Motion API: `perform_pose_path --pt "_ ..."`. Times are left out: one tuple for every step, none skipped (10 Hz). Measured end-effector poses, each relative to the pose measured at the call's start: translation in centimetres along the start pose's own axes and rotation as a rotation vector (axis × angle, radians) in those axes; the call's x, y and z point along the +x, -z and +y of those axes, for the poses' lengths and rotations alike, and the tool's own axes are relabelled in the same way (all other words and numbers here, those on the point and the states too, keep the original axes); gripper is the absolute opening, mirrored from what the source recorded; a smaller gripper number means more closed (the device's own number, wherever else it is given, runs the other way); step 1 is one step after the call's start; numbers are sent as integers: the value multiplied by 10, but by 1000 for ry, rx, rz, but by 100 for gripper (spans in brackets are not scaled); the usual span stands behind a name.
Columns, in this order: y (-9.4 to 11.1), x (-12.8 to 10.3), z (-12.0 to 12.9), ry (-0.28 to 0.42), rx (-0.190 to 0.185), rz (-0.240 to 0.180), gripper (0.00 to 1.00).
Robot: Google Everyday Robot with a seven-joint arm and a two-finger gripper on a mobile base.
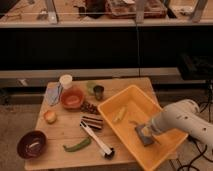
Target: Place fork in tray
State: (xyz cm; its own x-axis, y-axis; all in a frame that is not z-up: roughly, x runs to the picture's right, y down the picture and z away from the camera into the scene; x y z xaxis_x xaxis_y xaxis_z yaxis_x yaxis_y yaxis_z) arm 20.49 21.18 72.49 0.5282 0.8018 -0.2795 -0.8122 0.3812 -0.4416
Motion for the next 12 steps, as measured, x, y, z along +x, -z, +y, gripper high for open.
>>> perform_pose_path --pt "-11 -5 2 -23 16 -15 56" --pt "-18 -16 1 -30 37 -33 66" --pt "-22 -26 2 -39 49 -55 71" --pt "-23 -32 -1 -38 67 -70 73" --pt "-24 -33 -1 -42 69 -75 73" --pt "-24 -33 -2 -43 70 -75 73" --pt "-24 -32 -1 -44 68 -74 73" --pt "-25 -33 -1 -43 67 -74 73" --pt "-25 -33 -1 -43 67 -74 73" --pt "-25 -33 -1 -43 67 -74 73" --pt "-25 -33 -1 -44 67 -74 73" --pt "-25 -33 -1 -44 67 -74 73"
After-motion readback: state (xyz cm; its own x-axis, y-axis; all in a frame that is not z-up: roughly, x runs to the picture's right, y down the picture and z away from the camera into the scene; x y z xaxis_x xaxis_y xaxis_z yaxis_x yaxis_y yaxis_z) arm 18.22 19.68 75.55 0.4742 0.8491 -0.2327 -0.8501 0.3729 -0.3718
